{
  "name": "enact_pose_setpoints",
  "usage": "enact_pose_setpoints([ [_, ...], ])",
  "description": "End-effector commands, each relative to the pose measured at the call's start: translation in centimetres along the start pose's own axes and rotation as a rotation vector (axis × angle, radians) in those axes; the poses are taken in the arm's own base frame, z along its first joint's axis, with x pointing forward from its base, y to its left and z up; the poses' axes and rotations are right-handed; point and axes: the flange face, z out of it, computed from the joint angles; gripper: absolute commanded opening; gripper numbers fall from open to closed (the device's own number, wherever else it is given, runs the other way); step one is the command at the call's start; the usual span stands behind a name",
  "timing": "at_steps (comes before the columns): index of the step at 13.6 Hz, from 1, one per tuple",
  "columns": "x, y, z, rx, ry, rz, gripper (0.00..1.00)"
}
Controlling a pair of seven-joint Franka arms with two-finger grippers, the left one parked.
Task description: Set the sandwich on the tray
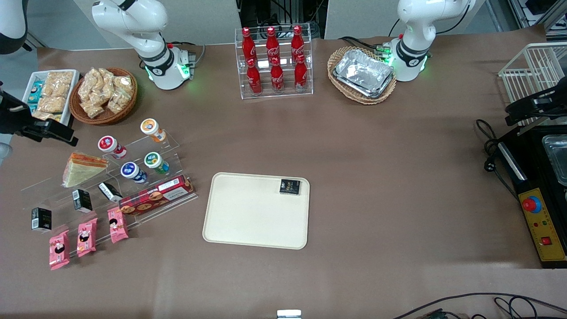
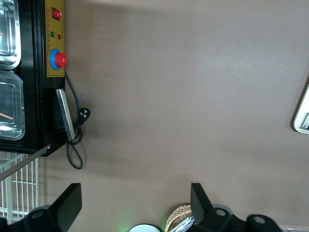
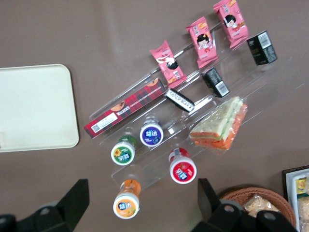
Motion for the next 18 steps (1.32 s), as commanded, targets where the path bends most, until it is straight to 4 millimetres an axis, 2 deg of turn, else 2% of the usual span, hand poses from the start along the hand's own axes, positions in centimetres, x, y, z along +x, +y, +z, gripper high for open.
enact_pose_setpoints([
  [1, 0.9, 0.2, 0.0, -0.035, 0.023, -0.001, 1.0],
  [4, 1.0, 0.2, 0.1, -0.032, 0.026, 0.013, 1.0],
  [7, 1.0, 1.1, 0.0, -0.036, 0.028, 0.028, 1.0],
  [9, 1.2, 2.0, 0.2, -0.056, 0.026, 0.039, 1.0],
  [11, 1.6, 4.0, 0.1, -0.067, 0.048, 0.077, 1.0],
  [14, 1.8, 6.9, 0.0, -0.055, 0.057, 0.259, 1.0],
  [18, 1.3, 8.1, -0.1, -0.061, 0.053, 0.525, 1.0],
])
